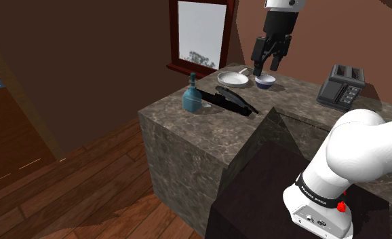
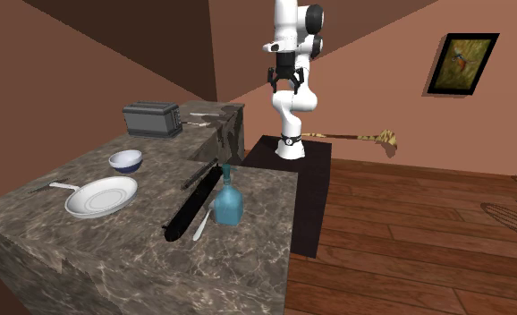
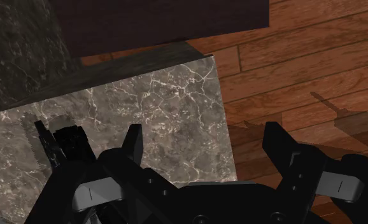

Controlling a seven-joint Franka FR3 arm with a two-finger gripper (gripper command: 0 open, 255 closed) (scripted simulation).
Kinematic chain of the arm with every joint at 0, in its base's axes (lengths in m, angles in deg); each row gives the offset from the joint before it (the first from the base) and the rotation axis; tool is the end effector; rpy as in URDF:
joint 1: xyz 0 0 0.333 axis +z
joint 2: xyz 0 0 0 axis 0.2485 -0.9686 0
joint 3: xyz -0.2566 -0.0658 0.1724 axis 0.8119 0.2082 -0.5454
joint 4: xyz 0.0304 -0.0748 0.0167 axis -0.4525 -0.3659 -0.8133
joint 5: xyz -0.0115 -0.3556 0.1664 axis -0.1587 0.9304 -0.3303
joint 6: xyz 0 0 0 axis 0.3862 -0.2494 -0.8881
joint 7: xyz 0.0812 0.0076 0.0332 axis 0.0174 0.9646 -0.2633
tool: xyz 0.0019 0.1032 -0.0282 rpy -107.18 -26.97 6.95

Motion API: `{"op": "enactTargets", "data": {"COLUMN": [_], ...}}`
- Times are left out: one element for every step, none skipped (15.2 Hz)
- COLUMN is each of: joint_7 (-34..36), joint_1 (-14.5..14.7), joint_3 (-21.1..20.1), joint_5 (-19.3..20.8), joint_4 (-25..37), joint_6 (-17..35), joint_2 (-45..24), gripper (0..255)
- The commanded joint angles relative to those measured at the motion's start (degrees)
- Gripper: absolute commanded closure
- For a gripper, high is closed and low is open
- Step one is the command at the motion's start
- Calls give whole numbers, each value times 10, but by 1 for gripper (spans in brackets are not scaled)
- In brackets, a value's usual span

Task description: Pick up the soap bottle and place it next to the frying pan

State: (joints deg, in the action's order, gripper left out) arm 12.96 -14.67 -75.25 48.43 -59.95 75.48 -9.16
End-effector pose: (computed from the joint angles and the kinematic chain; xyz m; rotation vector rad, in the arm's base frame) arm 0.2874 -0.0028 0.5933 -3.0920 0.2325 0.0449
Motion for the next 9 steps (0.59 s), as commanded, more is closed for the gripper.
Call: {"op": "enactTargets", "data": {"joint_7": [0,-7,-14,-21,-28,-34,-41,-47,-53], "joint_1": [0,0,0,0,0,1,1,1,1], "joint_3": [0,4,7,10,14,17,20,23,26], "joint_5": [0,4,8,11,15,18,21,23,25], "joint_4": [0,5,11,18,25,34,43,53,63], "joint_6": [0,14,29,42,55,68,80,91,102], "joint_2": [0,-20,-41,-62,-84,-105,-127,-149,-171], "gripper": [0,0,0,0,0,0,0,0,0]}}
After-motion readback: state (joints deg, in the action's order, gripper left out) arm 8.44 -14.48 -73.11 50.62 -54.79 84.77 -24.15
